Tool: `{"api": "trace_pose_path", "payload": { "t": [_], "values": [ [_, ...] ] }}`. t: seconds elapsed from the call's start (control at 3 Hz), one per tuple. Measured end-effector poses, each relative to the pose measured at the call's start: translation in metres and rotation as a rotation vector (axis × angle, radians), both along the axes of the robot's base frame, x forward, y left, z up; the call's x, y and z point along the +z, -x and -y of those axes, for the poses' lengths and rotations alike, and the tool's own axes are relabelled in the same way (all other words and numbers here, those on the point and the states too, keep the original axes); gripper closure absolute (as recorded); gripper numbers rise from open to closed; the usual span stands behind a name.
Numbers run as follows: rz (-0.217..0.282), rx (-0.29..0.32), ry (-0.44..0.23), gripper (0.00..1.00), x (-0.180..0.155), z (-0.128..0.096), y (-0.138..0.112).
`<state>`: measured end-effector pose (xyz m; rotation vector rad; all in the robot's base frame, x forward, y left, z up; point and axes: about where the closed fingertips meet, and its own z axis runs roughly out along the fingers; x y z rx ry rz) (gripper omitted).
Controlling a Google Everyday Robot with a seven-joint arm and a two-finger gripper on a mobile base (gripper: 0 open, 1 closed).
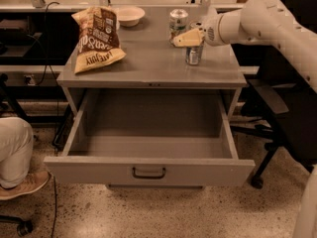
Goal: Place redbull can into top drawer
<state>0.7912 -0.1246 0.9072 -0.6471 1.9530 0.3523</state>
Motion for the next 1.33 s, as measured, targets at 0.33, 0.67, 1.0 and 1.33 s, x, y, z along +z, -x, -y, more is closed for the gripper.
{"api": "trace_pose_path", "payload": {
  "t": [0.33,0.67,1.0,1.33],
  "values": [
    [0.005,-0.011,-0.016,0.49,-0.003,-0.004,-0.004],
    [0.015,-0.012,0.001,0.72,0.001,0.003,0.01],
    [0.013,-0.02,0.047,0.96,0.015,0.031,0.048],
    [0.001,-0.033,0.108,1.0,0.041,0.065,0.092]
  ]
}}
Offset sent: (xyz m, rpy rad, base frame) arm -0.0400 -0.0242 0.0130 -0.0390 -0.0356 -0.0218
